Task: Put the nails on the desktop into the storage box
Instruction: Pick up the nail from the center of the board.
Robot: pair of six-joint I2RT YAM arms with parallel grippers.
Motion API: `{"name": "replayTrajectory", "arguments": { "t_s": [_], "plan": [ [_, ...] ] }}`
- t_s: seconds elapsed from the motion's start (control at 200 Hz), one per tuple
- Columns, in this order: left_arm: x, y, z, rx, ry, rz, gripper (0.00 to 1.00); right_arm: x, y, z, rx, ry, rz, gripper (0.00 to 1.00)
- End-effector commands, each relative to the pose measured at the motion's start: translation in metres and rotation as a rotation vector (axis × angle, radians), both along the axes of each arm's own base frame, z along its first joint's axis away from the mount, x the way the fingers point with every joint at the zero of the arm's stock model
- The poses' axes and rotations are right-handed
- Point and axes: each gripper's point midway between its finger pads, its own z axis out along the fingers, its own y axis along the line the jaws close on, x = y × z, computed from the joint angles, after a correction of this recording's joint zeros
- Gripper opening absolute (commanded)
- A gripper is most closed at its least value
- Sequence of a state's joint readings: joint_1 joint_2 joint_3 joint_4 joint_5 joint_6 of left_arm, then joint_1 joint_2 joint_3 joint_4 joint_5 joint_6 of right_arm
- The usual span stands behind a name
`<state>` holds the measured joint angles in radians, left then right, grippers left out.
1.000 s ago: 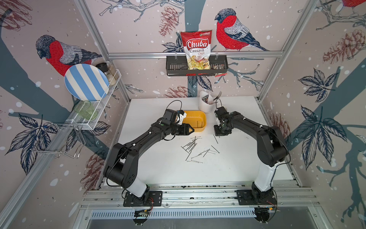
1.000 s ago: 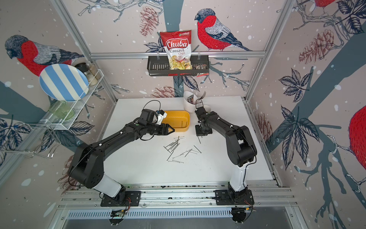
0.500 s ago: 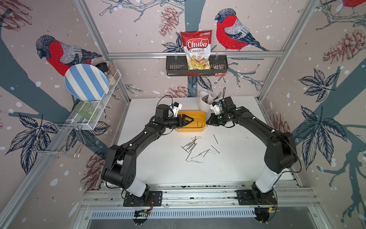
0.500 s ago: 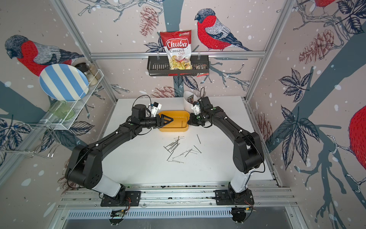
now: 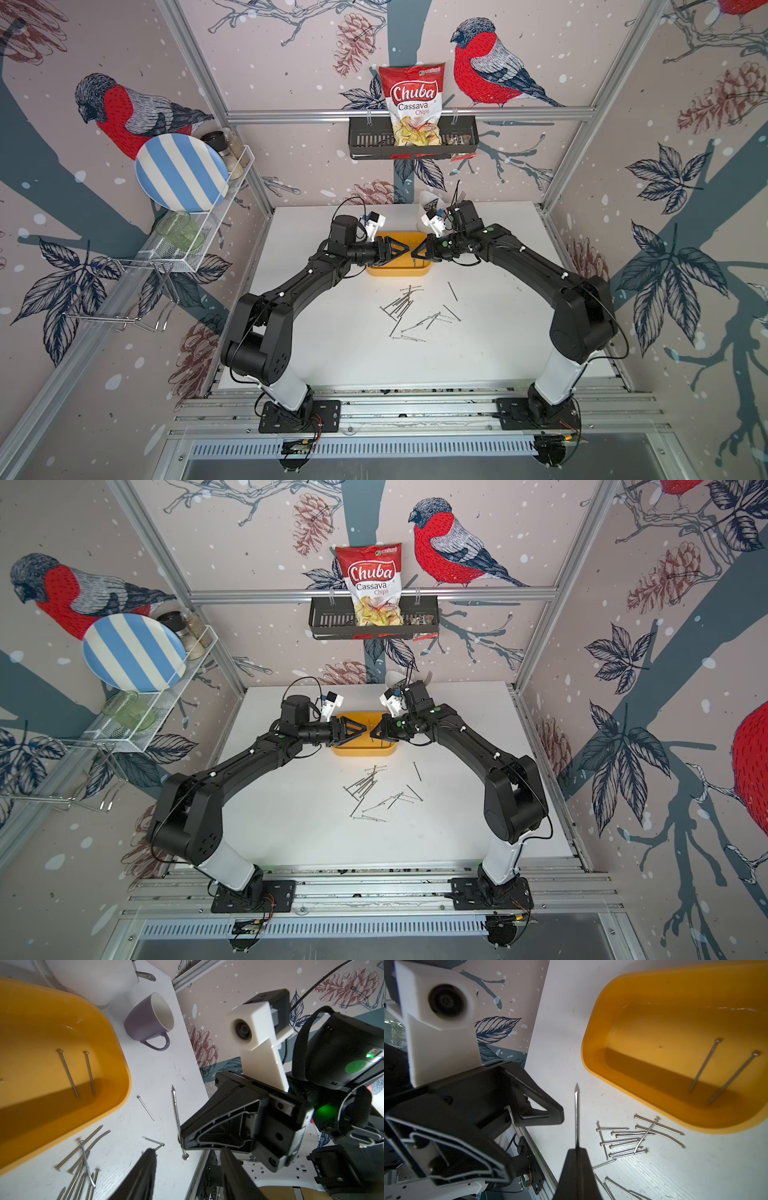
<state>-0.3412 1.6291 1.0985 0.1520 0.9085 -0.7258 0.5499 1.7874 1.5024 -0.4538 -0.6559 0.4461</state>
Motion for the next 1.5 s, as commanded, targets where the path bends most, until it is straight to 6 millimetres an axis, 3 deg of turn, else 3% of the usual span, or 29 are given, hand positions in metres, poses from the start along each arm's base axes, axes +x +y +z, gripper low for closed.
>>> {"name": "replayTrajectory", "arguments": {
  "t_s": [0.0, 0.105, 0.24, 0.405, 0.715, 0.99, 1.221, 1.361, 1.496],
  "plan": [
    [0.001, -0.003, 0.009, -0.02, -0.04, -0.022, 0.5, -0.001, 0.011, 0.009, 0.036, -0.011, 0.029, 0.0],
    [0.003, -0.005, 0.009, -0.02, -0.04, -0.026, 0.48, -0.001, 0.016, 0.006, 0.039, -0.002, 0.043, 0.0],
    [0.006, -0.007, 0.008, -0.018, -0.037, -0.031, 0.34, -0.001, 0.02, 0.004, 0.04, 0.003, 0.052, 0.0],
    [0.01, -0.006, 0.006, 0.003, -0.037, -0.018, 0.31, 0.001, 0.022, 0.004, 0.039, 0.005, 0.057, 0.0],
    [0.028, 0.006, -0.011, 0.045, 0.008, 0.05, 0.37, 0.004, 0.023, 0.005, 0.042, 0.002, 0.055, 0.0],
    [0.039, 0.003, -0.008, 0.032, 0.004, 0.046, 0.38, 0.004, 0.029, 0.005, 0.059, 0.013, 0.067, 0.0],
    [0.039, 0.0, -0.011, 0.023, 0.021, 0.027, 0.0, 0.01, 0.027, 0.002, 0.049, 0.012, 0.048, 0.0],
    [0.039, 0.001, -0.013, 0.026, 0.029, 0.028, 0.0, 0.014, 0.027, 0.001, 0.04, 0.008, 0.028, 0.0],
    [0.043, 0.003, -0.016, 0.064, 0.016, 0.035, 0.0, 0.027, 0.012, 0.001, 0.01, -0.004, -0.054, 0.49]
  ]
}}
